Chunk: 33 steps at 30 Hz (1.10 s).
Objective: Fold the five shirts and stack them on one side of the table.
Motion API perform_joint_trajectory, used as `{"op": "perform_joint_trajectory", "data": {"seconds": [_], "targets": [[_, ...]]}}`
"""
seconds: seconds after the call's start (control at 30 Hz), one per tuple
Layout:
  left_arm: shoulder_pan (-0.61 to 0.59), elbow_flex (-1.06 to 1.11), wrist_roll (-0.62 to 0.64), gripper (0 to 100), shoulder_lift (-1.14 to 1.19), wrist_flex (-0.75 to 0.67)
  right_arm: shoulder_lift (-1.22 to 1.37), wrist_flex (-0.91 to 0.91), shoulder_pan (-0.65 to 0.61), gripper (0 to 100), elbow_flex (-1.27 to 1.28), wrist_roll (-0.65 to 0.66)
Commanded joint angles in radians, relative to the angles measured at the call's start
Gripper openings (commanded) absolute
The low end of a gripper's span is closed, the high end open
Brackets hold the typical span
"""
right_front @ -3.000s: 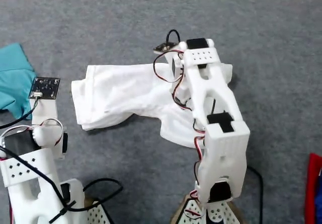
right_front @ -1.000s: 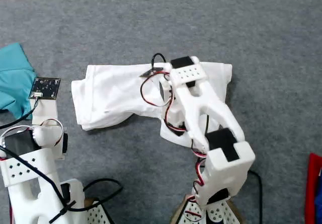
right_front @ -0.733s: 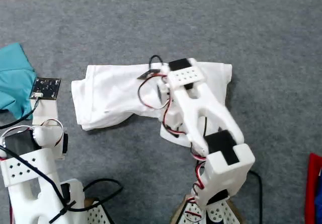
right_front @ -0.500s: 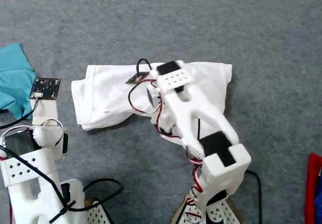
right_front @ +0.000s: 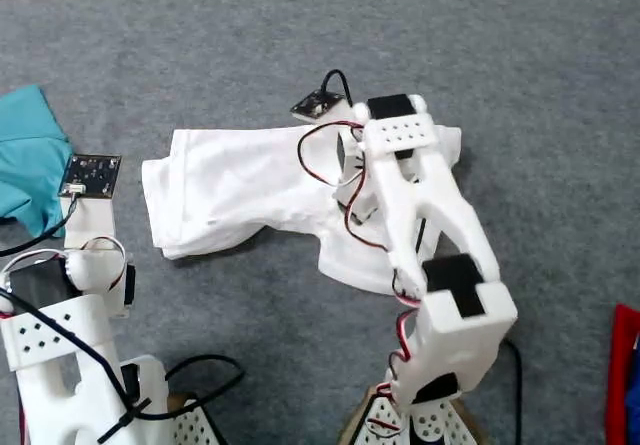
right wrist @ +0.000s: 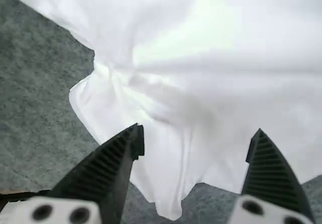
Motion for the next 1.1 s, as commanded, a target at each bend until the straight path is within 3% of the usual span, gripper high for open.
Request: {"op": "perform_joint_trajectory", "data": {"seconds": [0.0, 0.1, 0.3, 1.07], "targets": [[-0.009, 0.0, -0.002, 2, -0.012, -0.011, 0.079, -0.031, 0.01, 33.1, -0.056, 0.009], [-0.011, 0.0, -0.002, 2, -0.012, -0.011, 0.147, -0.011, 0.013, 28.1, -0.119, 0.003], [-0.009, 0.0, -0.002, 2, -0.012, -0.011, 0.18, 0.058, 0.015, 3.0, -0.243, 0.003], [-0.015, 0.0, -0.005, 2, -0.012, -0.003, 0.174, 0.184, 0.016, 4.4, -0.303, -0.072]]}}
